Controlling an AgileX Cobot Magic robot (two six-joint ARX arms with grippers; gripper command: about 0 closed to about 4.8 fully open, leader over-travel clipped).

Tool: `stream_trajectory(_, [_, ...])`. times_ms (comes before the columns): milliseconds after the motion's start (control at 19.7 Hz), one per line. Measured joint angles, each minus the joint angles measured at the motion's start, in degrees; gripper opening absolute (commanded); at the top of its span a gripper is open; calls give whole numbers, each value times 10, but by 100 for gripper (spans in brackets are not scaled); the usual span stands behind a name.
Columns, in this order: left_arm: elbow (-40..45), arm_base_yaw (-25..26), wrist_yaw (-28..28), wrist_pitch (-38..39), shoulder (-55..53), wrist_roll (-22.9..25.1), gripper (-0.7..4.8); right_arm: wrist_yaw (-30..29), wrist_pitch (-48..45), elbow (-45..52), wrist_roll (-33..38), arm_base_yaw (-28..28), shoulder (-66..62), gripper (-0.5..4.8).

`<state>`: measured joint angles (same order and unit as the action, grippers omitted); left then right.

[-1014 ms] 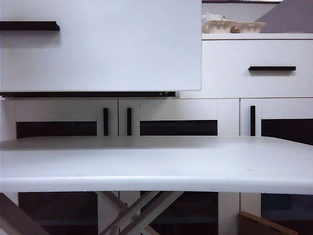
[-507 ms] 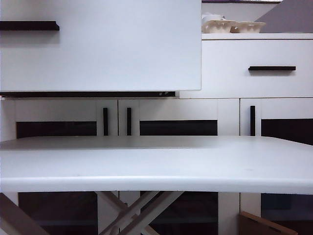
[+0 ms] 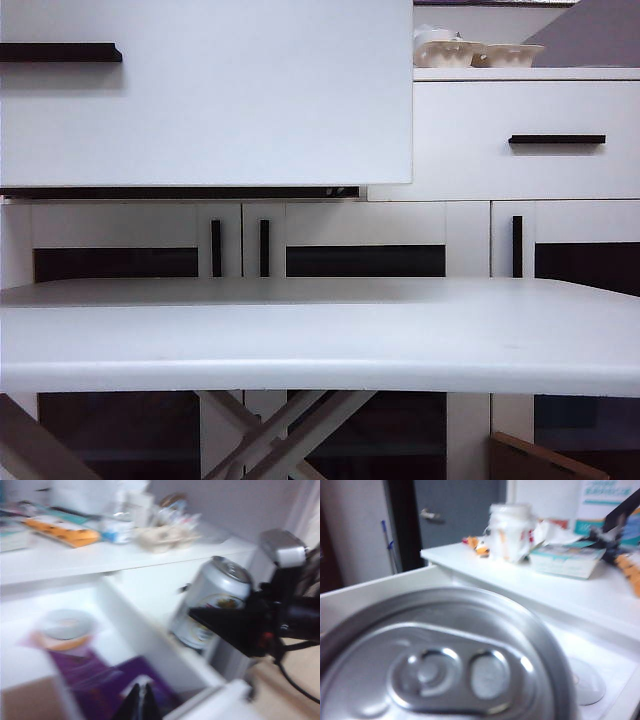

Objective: Pick up a can of beer from the white table, open the left drawer, place the beer inside the drawer, and finally close the drawer.

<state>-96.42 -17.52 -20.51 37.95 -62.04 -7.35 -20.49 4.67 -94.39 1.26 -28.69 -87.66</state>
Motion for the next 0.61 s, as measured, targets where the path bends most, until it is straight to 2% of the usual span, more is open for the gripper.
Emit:
stream_trajectory(101, [-52,0,16,40,-30,31,-5,-1,0,0,-10,0,-14,197])
stream_trajectory(254, [-60,0,16,63,-42,42,-5,-1,-3,-7,-28,0,-32,198])
stream_trajectory(608, [-62,0,17,83,-47,52,-5,-8,22,-153,-42,-1,-143,198])
